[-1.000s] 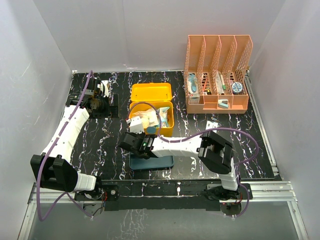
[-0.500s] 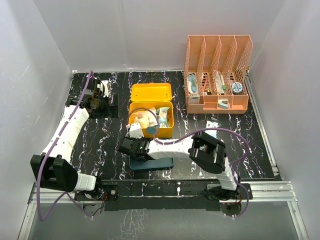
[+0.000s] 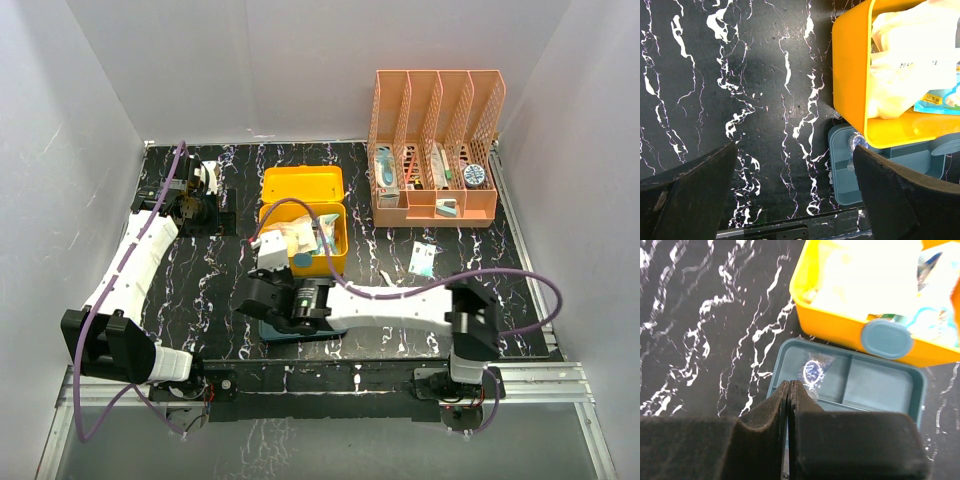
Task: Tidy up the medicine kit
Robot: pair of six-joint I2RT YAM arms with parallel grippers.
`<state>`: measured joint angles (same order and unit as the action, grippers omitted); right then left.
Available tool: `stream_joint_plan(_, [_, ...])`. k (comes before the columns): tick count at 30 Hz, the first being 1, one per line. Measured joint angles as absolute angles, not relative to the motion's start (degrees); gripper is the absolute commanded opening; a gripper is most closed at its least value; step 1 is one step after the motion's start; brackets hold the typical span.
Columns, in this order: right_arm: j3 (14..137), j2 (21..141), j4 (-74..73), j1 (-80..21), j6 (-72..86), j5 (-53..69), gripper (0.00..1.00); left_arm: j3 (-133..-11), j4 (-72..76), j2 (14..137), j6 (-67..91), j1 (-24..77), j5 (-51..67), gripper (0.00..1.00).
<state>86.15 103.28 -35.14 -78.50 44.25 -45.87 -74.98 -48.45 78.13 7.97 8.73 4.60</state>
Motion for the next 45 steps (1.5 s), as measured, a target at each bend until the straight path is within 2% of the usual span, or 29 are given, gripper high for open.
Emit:
stream_joint_plan(4, [86.24,97.23,-38.63,-78.78,45.39,-50.98,0.13,-74.98,-48.47,78.13,7.94,8.73,4.62,0.98])
stream_joint_plan(7, [85.84,93.49,-44.66,-75.37,48.62,-54.08,0.27,-74.98,-48.47,78.13,7.94,8.73,4.8,0.99])
stream_joint_plan(12, [74.08,84.75,-47.62,-61.17,50.26,-54.89,0.55,-74.98,-48.47,78.13,7.9,8.73,5.21,0.99])
stream_joint_plan(14, [67.72,80.34,-47.27,-54.28,49.06,-53.89,0.6,-75.0,-48.45,78.13,7.84,8.73,5.54,0.99])
stream_joint_plan(19, [58.43,74.13,-43.62,-40.45,43.79,-49.01,0.61,-75.72,-48.6,78.37,7.66,8.73,6.31,0.99])
stream_joint_plan(25, [50.98,76.25,-35.7,-25.96,37.41,-39.22,0.57,-78.83,-48.75,78.54,7.46,8.73,6.96,0.99])
stream_joint_plan(37, [46.92,86.56,-24.86,-18.98,32.84,-28.08,0.39,-79.09,-49.8,78.54,6.33,8.73,7.09,0.99])
stream_joint_plan(45, [46.04,89.47,-20.78,-16.8,31.22,-25.47,0.37,-78.83,-49.8,78.54,5.96,8.73,7.11,0.99])
